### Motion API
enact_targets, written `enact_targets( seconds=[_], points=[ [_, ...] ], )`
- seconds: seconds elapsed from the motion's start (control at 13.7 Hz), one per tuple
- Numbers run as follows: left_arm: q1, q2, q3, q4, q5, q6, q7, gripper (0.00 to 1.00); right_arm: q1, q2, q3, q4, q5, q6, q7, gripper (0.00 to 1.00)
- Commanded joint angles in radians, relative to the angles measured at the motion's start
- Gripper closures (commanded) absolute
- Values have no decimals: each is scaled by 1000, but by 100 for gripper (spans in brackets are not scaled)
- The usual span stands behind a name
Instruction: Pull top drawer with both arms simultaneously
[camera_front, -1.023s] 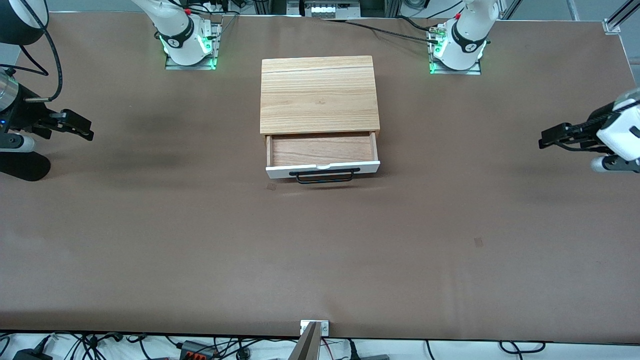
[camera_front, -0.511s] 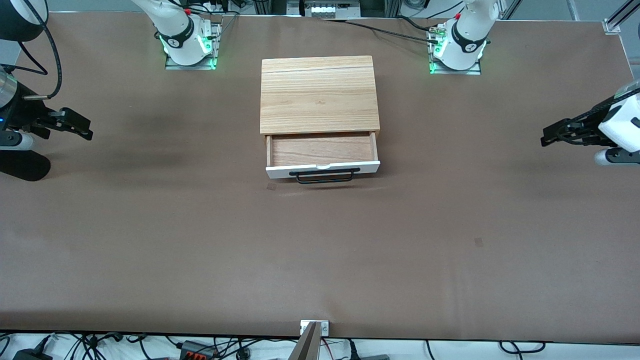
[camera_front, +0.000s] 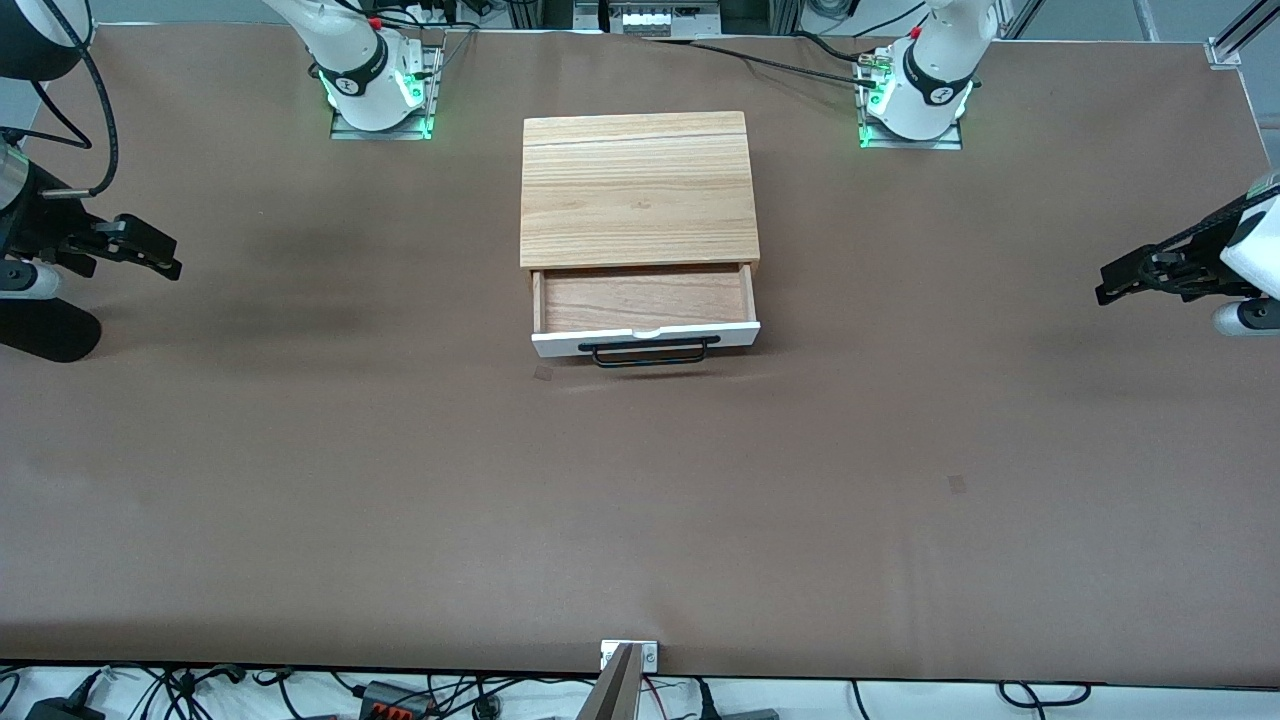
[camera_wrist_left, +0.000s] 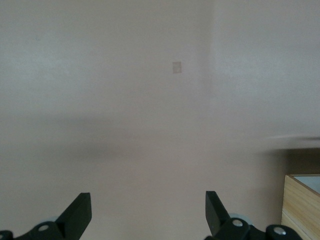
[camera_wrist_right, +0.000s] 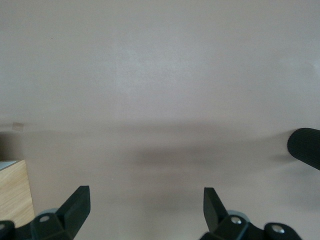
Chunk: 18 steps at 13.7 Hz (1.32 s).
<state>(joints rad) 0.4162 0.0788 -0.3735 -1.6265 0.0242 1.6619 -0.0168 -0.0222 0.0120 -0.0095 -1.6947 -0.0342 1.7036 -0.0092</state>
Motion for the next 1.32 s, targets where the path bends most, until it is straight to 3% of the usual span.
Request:
enact_targets(
  seconds=[0.0, 0.29, 0.44, 0.58, 0.8, 1.24],
  points=[
    [10, -17, -8, -1, -13, -16, 3, 0, -28, -20, 23, -11, 8, -2, -17, 0],
    [-61, -22, 28, -4, -14, -16, -8, 0, -21, -23, 25, -17, 10, 13, -60, 0],
    [-192, -24, 175, -4, -15, -16, -11, 0, -22, -23, 25, -17, 13, 31, -32, 0],
    [-258, -24, 241, -1, -15, -16, 0, 0, -12, -23, 26, -14, 8, 25, 43, 0],
    [-260, -27, 246, -3, -15, -19, -14, 0, -13, -59, 22, -34, 5, -12, -69, 0],
    [-266, -53, 239, 2, -15, -64, -11, 0, -12, -63, 23, -37, 17, -10, -49, 0]
  ],
)
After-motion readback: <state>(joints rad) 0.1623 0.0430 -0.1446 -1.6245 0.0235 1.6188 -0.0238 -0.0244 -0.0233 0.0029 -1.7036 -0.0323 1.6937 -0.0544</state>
